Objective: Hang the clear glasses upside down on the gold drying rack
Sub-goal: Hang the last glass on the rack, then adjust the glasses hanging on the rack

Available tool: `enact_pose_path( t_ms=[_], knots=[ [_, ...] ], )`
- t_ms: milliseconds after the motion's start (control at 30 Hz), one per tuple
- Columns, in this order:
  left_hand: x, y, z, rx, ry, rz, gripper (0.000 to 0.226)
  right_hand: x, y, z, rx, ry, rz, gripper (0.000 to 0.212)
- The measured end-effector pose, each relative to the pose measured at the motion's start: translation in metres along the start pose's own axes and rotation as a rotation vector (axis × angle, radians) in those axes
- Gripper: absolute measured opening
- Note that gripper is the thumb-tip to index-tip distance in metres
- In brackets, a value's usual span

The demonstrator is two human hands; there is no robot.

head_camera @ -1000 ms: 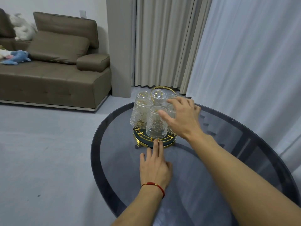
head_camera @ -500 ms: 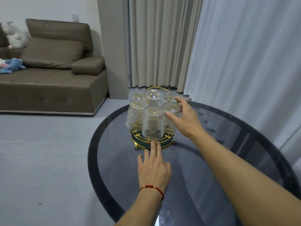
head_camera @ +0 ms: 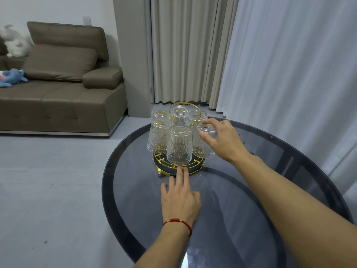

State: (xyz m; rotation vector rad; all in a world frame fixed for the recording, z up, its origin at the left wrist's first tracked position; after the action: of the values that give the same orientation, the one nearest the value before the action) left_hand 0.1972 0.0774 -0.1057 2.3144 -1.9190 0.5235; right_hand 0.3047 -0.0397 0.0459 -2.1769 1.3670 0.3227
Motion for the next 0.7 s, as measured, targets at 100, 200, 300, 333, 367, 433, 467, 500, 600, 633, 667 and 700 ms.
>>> enact_pose_path(
  t_ms=[100,200,300,333,367,433,467,500,600,633,667,700],
  knots=[
    [0.0,0.001,0.0,0.008,-0.002,0.0,0.074,-0.002,0.002,-0.004,-0.01,0.08,-0.032,0.045],
    [0.0,0.0,0.001,-0.001,-0.008,-0.004,0.074,-0.005,0.006,-0.008,-0.009,0.153,-0.08,0.047],
    [-0.001,0.0,0.002,-0.007,-0.013,-0.007,0.074,-0.004,0.01,-0.011,-0.021,0.163,-0.107,0.047],
    [-0.001,-0.001,0.002,-0.009,-0.013,-0.007,0.074,-0.002,0.011,-0.011,-0.027,0.156,-0.109,0.047],
    [-0.001,-0.001,0.002,-0.01,-0.012,-0.007,0.074,-0.001,0.012,-0.011,-0.036,0.146,-0.109,0.047],
    [-0.001,-0.001,0.003,-0.012,-0.007,-0.007,0.074,0.001,0.013,-0.01,-0.055,0.124,-0.108,0.048],
    [-0.001,-0.001,0.003,-0.013,-0.006,-0.006,0.074,0.002,0.013,-0.009,-0.064,0.11,-0.107,0.048],
    [-0.001,-0.001,0.003,-0.014,-0.005,-0.005,0.074,0.004,0.013,-0.009,-0.071,0.093,-0.107,0.048],
    [0.0,-0.001,0.002,-0.012,0.005,-0.003,0.074,0.007,0.012,-0.007,-0.092,0.02,-0.105,0.048],
    [0.0,0.0,0.001,-0.013,0.005,-0.003,0.074,0.007,0.012,-0.007,-0.093,-0.004,-0.107,0.048],
    [0.0,0.0,0.001,-0.013,0.003,-0.003,0.074,0.007,0.011,-0.008,-0.087,-0.029,-0.111,0.048],
    [0.0,0.0,0.001,-0.013,-0.001,-0.003,0.074,0.005,0.01,-0.011,-0.074,-0.053,-0.118,0.049]
  ],
)
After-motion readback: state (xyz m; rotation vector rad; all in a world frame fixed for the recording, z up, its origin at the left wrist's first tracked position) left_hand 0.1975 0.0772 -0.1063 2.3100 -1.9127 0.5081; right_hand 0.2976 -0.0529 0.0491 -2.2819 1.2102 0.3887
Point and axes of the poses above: each hand's wrist, its own y-axis away from the middle knuckle, its own z-axis out of the palm, x = y × z, the point moved 10 cm from there along -y, towards the middle knuckle, and after that the axes turned 5 degrees about -x, right-handed, at the moved point
